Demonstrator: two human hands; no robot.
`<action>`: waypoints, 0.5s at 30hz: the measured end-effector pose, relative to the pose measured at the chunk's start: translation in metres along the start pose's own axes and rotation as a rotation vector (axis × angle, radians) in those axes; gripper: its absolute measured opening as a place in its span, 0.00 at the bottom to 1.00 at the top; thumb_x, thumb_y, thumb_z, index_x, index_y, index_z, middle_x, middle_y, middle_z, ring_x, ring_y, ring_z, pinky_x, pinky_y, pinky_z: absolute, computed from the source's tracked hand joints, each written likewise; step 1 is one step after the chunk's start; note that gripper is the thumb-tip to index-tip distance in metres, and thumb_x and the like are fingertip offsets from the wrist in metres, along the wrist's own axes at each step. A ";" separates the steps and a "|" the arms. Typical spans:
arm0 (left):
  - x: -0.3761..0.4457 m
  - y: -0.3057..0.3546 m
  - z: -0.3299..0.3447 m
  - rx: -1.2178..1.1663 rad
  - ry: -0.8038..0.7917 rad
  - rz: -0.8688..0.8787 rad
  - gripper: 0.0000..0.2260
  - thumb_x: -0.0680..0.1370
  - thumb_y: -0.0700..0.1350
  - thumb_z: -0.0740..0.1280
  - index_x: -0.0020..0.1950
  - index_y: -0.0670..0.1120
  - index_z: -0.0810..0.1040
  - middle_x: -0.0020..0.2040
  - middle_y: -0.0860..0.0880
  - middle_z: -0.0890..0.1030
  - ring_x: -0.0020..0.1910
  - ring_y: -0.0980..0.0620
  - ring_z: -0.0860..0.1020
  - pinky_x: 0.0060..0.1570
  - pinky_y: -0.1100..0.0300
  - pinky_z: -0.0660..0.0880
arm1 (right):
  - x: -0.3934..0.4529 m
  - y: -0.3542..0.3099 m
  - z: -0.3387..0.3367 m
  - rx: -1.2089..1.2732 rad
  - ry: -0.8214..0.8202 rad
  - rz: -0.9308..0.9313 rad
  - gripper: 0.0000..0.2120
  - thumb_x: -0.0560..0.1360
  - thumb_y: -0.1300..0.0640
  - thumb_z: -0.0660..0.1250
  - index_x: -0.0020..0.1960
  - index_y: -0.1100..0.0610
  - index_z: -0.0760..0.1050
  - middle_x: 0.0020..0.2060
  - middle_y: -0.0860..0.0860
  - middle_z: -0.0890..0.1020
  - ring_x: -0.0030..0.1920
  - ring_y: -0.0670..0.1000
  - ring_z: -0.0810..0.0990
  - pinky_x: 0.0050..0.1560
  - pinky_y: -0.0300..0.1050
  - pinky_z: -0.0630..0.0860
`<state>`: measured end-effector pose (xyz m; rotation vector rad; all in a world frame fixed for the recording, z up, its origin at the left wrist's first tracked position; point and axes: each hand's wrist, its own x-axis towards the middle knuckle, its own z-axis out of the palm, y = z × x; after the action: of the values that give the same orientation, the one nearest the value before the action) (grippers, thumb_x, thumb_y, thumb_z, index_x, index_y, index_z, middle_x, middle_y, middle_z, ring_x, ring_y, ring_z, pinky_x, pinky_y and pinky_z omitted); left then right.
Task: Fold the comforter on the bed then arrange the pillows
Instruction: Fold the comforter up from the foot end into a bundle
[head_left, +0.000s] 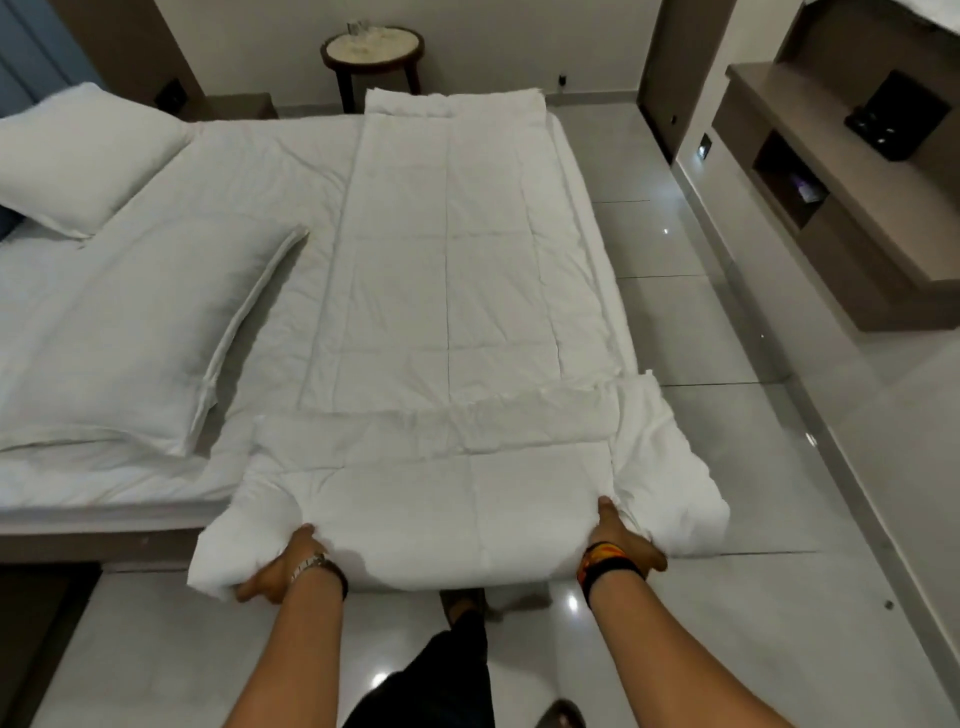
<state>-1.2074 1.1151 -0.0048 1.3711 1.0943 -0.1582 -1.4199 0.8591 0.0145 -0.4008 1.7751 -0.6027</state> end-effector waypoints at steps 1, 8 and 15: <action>0.000 0.008 0.008 -0.065 -0.003 -0.012 0.40 0.80 0.49 0.71 0.85 0.49 0.49 0.83 0.42 0.59 0.79 0.42 0.64 0.78 0.41 0.60 | -0.006 -0.007 0.008 0.012 -0.002 -0.018 0.53 0.68 0.53 0.85 0.81 0.61 0.55 0.73 0.63 0.73 0.69 0.66 0.76 0.71 0.64 0.72; -0.013 0.123 0.144 -0.172 -0.184 0.300 0.50 0.71 0.47 0.80 0.83 0.52 0.50 0.78 0.43 0.67 0.65 0.46 0.75 0.68 0.50 0.73 | -0.028 -0.111 0.154 0.109 -0.216 -0.371 0.56 0.71 0.48 0.81 0.85 0.58 0.48 0.80 0.59 0.66 0.76 0.60 0.70 0.77 0.54 0.66; 0.055 0.163 0.293 0.153 -0.480 0.509 0.27 0.85 0.52 0.64 0.83 0.51 0.61 0.76 0.48 0.72 0.73 0.47 0.73 0.70 0.57 0.68 | 0.023 -0.161 0.304 -0.189 -0.346 -0.660 0.33 0.82 0.46 0.70 0.82 0.54 0.64 0.75 0.54 0.75 0.76 0.55 0.72 0.72 0.40 0.66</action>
<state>-0.9158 0.9419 0.0181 1.6000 0.3243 -0.1868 -1.1402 0.6569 0.0281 -1.1745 1.3515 -0.7649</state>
